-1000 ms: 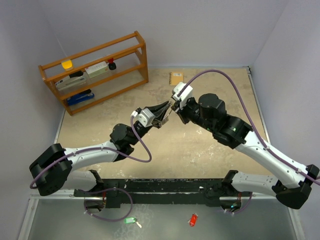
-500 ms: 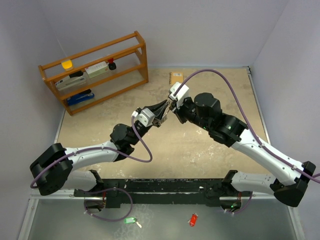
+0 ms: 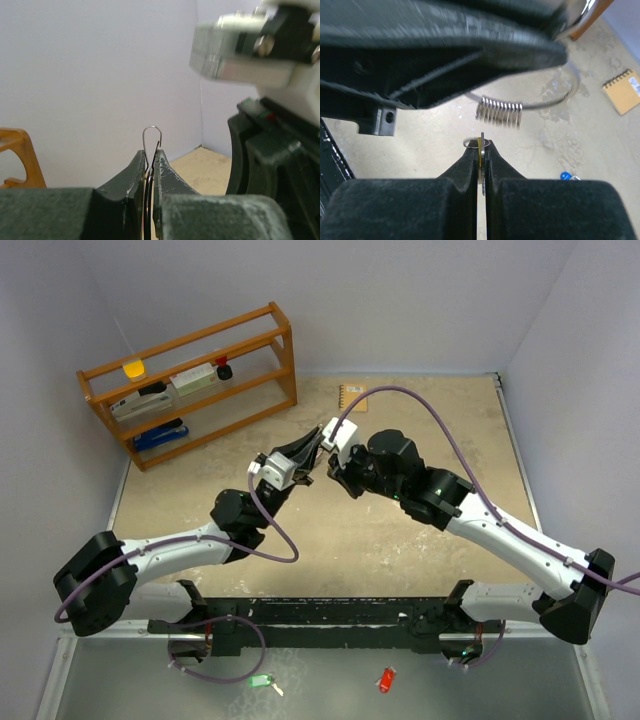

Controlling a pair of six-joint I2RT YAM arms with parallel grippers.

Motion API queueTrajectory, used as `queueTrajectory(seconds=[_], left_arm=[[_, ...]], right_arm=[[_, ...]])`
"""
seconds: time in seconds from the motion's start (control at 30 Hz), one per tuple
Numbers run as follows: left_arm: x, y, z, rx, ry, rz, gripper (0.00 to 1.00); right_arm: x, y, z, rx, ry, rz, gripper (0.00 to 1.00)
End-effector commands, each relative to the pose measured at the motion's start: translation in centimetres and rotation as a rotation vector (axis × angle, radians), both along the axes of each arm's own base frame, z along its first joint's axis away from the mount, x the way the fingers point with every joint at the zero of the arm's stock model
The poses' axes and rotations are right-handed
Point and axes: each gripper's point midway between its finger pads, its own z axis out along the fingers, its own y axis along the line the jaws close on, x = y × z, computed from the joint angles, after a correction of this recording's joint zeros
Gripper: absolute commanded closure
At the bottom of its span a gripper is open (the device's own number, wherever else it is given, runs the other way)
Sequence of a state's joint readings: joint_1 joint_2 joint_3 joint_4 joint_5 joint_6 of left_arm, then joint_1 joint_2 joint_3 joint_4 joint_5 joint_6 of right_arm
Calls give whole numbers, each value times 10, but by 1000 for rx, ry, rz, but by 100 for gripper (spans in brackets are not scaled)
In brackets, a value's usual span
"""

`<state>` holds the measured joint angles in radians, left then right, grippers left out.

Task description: Remove the keys from the keyring

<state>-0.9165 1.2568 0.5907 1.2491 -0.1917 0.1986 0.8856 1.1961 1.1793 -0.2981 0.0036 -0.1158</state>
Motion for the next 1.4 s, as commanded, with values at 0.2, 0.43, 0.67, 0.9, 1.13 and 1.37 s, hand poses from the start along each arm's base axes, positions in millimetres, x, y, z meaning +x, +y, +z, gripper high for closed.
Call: queueTrajectory(seconds=[0.2,0.43,0.67,0.9,1.13,1.37], left_arm=[[0,29,-3,-6,21,97,100],[12,26,-73,59,253,111,100],[22,5,-130,123,459,84,100],[22,-16,-168,101,547,0,100],[38,-8,-190,-43,601,-103,100],[61,-1,-221,-127,665,-149,100]], right_arm=[[34,-49,44,55,-166,-334,100],[74,-86,53,39,-233,-556,100],[151,-123,-9,149,-1,-646,100],[195,-105,-86,96,162,-612,100],[227,-91,-137,98,274,-560,100],[244,-77,-161,111,320,-519,100]])
